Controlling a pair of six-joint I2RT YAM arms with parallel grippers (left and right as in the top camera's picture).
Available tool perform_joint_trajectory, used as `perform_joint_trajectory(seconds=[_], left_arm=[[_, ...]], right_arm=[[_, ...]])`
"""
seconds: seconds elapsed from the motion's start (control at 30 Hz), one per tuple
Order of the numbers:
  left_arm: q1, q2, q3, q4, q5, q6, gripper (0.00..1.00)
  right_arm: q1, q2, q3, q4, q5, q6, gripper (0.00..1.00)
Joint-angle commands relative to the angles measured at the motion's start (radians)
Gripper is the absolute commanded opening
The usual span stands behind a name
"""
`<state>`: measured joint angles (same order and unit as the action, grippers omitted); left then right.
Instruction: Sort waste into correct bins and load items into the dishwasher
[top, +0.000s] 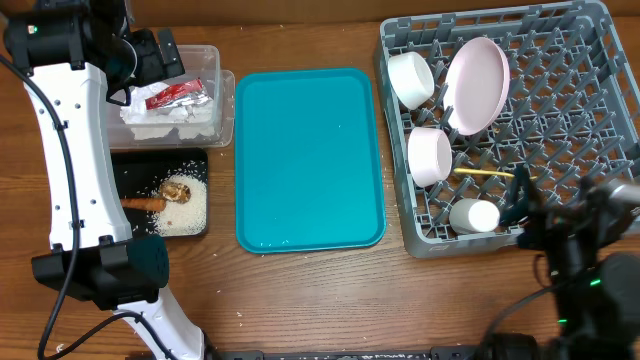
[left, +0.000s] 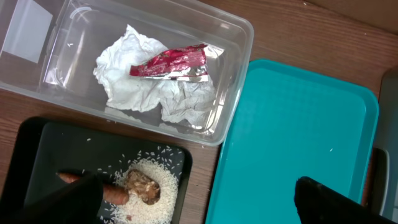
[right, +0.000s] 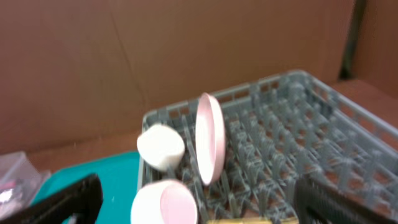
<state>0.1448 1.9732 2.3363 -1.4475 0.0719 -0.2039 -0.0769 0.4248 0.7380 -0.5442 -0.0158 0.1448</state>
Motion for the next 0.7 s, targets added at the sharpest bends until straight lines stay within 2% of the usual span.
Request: perform_joint_trajectory(seconds=[0.0, 0.13, 0.23, 0.33, 0.4, 0.67], left_arm=[[0.005, 0.002, 0.000, 0.002, -0.001, -0.002, 1.00], [0.005, 0.002, 0.000, 0.002, -0.001, -0.002, 1.00], [0.005, 0.002, 0.000, 0.002, -0.001, -0.002, 1.00], [0.005, 0.002, 0.000, 0.002, -0.001, -0.002, 1.00], [0.005, 0.002, 0.000, 0.002, -0.001, -0.002, 1.00], [0.005, 0.002, 0.000, 0.002, -0.001, -0.002, 1.00]], right_arm=[[-0.024, -0.159, -0.277, 0.195, -0.103, -0.014, 1.00], [-0.023, -0.276, -0.509, 0.405, -0.120, 0.007, 1.00], [-0.024, -0.333, -0.634, 0.482, -0.116, 0.073, 1.00], [-0.024, -0.382, -0.727, 0.556, -0.095, 0.076, 1.00], [-0.022, -0.424, -0.729, 0.466, -0.044, 0.072, 1.00], [-0.019, -0.422, -0.730, 0.464, -0.030, 0.072, 1.00]])
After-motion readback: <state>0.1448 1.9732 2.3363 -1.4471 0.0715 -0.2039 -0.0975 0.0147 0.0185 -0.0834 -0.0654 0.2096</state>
